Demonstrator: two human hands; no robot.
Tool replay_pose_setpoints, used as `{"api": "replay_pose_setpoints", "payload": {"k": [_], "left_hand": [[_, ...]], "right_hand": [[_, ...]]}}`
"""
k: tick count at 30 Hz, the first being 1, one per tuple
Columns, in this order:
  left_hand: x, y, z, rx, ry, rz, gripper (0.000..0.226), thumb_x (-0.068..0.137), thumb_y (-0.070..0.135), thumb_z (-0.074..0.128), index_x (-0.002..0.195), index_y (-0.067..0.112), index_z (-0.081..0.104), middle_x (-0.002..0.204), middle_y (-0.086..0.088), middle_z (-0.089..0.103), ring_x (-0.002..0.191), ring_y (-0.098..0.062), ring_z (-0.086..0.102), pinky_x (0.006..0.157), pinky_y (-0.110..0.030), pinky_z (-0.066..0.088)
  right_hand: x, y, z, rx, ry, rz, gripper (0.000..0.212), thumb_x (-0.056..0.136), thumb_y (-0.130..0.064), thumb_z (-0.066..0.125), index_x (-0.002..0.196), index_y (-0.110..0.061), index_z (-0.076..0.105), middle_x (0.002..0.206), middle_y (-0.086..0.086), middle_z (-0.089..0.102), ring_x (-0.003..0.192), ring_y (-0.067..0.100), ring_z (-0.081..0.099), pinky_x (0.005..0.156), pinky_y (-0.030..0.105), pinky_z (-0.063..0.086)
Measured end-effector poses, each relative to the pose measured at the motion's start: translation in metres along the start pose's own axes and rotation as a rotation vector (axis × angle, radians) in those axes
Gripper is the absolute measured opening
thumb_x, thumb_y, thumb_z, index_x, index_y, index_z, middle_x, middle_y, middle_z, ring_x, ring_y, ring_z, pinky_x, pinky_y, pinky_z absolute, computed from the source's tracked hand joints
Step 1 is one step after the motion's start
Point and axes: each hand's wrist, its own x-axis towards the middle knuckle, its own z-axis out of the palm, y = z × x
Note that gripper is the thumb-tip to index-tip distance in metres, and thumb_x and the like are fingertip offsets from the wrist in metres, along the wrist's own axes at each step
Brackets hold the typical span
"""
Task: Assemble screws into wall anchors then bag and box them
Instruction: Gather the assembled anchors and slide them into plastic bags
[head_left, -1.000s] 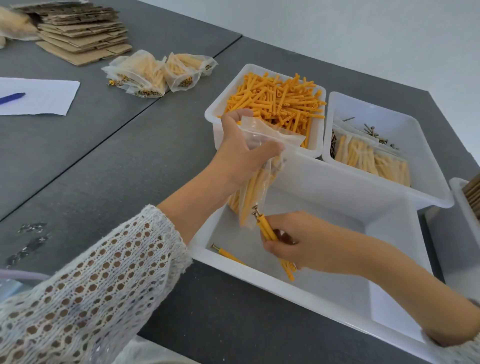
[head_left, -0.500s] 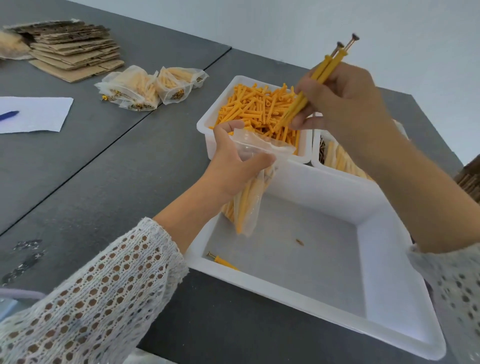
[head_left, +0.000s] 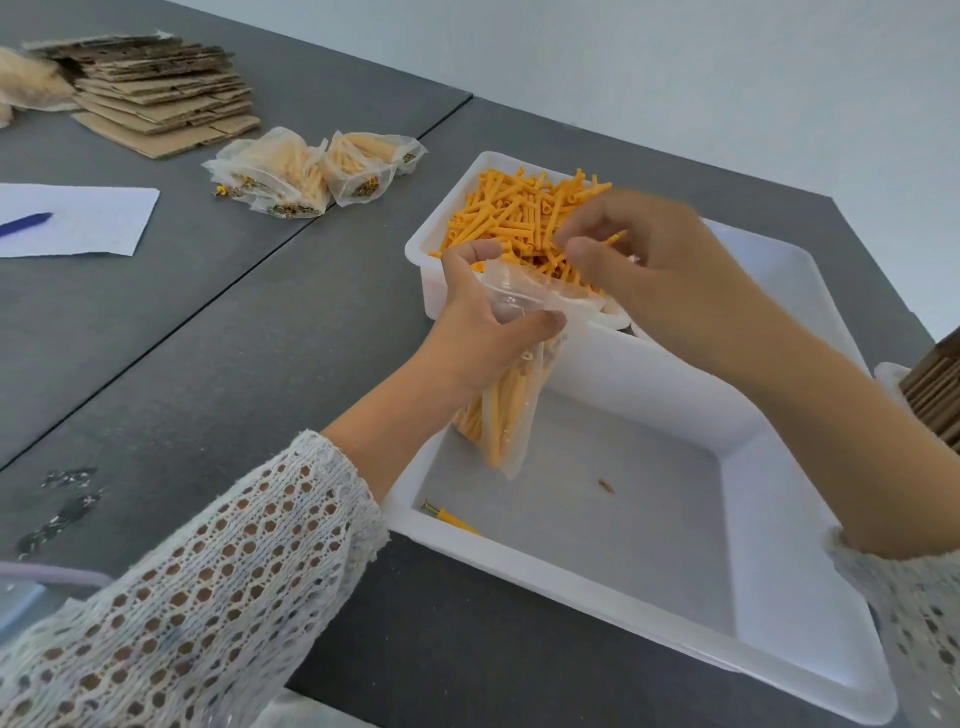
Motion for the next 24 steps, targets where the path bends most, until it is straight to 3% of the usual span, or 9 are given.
{"api": "replay_pose_setpoints", "payload": {"k": [4, 6, 8, 10, 12, 16, 18, 21, 24], "left_hand": [[0.0, -0.001, 0.0, 0.012, 0.0, 0.005, 0.065, 0.089, 0.009, 0.07, 0.131, 0.027, 0.024, 0.086, -0.016, 0.059, 0.083, -0.022, 0.063, 0.093, -0.037, 0.051], [0.001, -0.003, 0.001, 0.049, 0.004, 0.018, 0.067, 0.086, 0.012, 0.074, 0.129, 0.029, 0.025, 0.086, -0.008, 0.06, 0.088, -0.019, 0.064, 0.095, -0.038, 0.051], [0.001, -0.005, 0.002, 0.106, -0.031, 0.044, 0.073, 0.08, 0.016, 0.079, 0.127, 0.029, 0.025, 0.099, -0.009, 0.061, 0.094, -0.021, 0.065, 0.093, -0.039, 0.053], [-0.001, -0.006, 0.004, 0.174, -0.086, 0.087, 0.076, 0.075, 0.018, 0.08, 0.127, 0.028, 0.025, 0.111, -0.016, 0.06, 0.094, -0.027, 0.065, 0.09, -0.048, 0.054], [-0.002, -0.008, 0.005, 0.251, -0.125, 0.138, 0.073, 0.077, 0.019, 0.08, 0.124, 0.03, 0.026, 0.107, -0.013, 0.058, 0.085, -0.026, 0.064, 0.087, -0.049, 0.053], [-0.002, -0.015, 0.006, 0.362, -0.231, 0.213, 0.064, 0.081, 0.017, 0.08, 0.124, 0.03, 0.034, 0.1, 0.001, 0.053, 0.078, 0.002, 0.057, 0.074, -0.024, 0.051], [-0.005, -0.015, 0.006, 0.454, -0.249, 0.264, 0.057, 0.082, 0.017, 0.079, 0.123, 0.028, 0.041, 0.09, 0.006, 0.051, 0.072, 0.005, 0.052, 0.064, -0.01, 0.043], [-0.012, -0.013, 0.008, 0.613, -0.246, 0.331, 0.053, 0.081, 0.018, 0.078, 0.12, 0.032, 0.046, 0.099, 0.002, 0.05, 0.082, 0.011, 0.046, 0.068, -0.003, 0.035], [-0.017, -0.01, 0.01, 0.695, -0.249, 0.388, 0.043, 0.081, 0.019, 0.078, 0.112, 0.032, 0.052, 0.103, 0.002, 0.047, 0.088, 0.016, 0.04, 0.07, -0.002, 0.032]], "right_hand": [[-0.02, 0.008, -0.008, -0.098, 0.072, 0.029, 0.006, 0.094, -0.03, 0.055, 0.097, -0.032, 0.06, 0.078, -0.015, 0.059, 0.062, 0.003, 0.054, 0.059, 0.021, 0.039], [-0.028, 0.011, -0.004, -0.142, -0.06, 0.052, 0.016, 0.095, -0.036, 0.054, 0.111, -0.039, 0.051, 0.083, -0.013, 0.06, 0.06, 0.002, 0.054, 0.06, 0.025, 0.043], [-0.033, 0.015, 0.003, -0.118, -0.243, 0.095, 0.021, 0.098, -0.039, 0.052, 0.118, -0.043, 0.046, 0.087, -0.009, 0.06, 0.059, 0.003, 0.056, 0.063, 0.028, 0.051], [-0.035, 0.019, 0.01, -0.102, -0.325, 0.132, 0.013, 0.099, -0.037, 0.051, 0.112, -0.039, 0.051, 0.086, -0.002, 0.06, 0.058, 0.005, 0.053, 0.065, 0.033, 0.051], [-0.036, 0.023, 0.013, -0.115, -0.322, 0.151, 0.005, 0.099, -0.036, 0.052, 0.101, -0.033, 0.056, 0.084, 0.006, 0.06, 0.058, 0.007, 0.049, 0.065, 0.037, 0.052], [-0.043, 0.033, 0.011, -0.079, -0.373, 0.251, 0.012, 0.1, -0.034, 0.053, 0.095, -0.025, 0.058, 0.051, -0.008, 0.054, 0.043, 0.006, 0.05, 0.048, 0.022, 0.043], [-0.05, 0.038, 0.01, -0.083, -0.367, 0.295, 0.014, 0.1, -0.034, 0.051, 0.093, -0.024, 0.058, 0.052, -0.007, 0.056, 0.041, 0.008, 0.054, 0.044, 0.016, 0.042], [-0.061, 0.046, 0.006, -0.043, -0.24, 0.291, 0.017, 0.1, -0.021, 0.054, 0.083, -0.022, 0.058, 0.073, 0.005, 0.065, 0.054, 0.015, 0.067, 0.058, 0.026, 0.055], [-0.072, 0.05, -0.006, -0.02, -0.132, 0.236, 0.02, 0.093, -0.012, 0.062, 0.074, -0.017, 0.062, 0.073, -0.003, 0.066, 0.064, 0.011, 0.069, 0.069, 0.035, 0.056]]}}
